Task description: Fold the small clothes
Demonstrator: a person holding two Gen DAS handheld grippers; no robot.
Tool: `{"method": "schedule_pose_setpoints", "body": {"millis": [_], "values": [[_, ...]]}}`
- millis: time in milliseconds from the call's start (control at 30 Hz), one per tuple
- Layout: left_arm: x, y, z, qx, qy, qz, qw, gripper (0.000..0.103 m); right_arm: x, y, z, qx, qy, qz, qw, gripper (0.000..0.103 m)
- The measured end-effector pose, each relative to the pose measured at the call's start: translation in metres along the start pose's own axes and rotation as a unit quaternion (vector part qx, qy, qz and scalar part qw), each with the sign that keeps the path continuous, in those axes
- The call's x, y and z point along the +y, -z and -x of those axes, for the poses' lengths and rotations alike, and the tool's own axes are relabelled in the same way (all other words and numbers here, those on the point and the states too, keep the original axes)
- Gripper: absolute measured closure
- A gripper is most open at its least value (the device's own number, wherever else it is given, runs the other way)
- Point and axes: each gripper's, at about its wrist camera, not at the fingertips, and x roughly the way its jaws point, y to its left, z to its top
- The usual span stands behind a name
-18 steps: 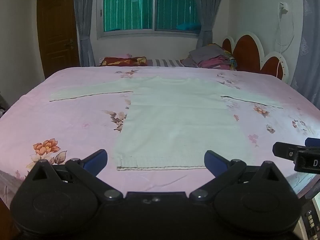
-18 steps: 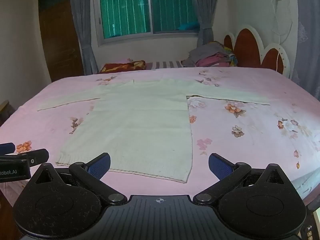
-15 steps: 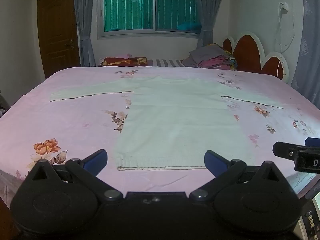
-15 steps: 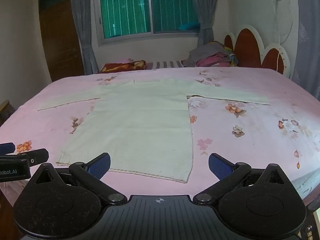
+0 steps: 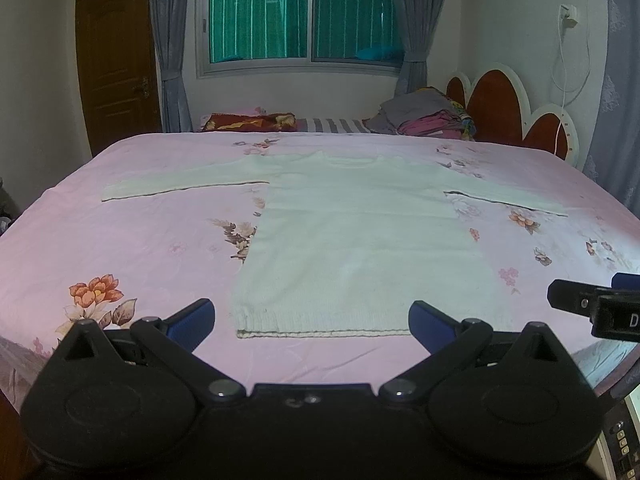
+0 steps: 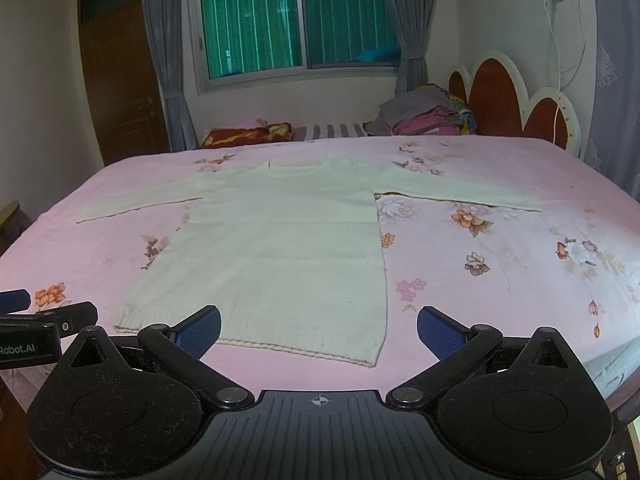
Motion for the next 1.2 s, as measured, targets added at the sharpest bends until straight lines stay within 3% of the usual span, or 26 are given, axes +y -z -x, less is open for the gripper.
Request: {"method": "schedule_pose_setpoints", "body": {"millis": [1200], "values": [[0.005, 0.0021, 0.0065, 0.003, -0.003, -0.002, 1.0, 0.0, 0.0006, 0.0002, 0.0014, 0.002, -0.002, -0.002, 1.0, 0.0]]}}
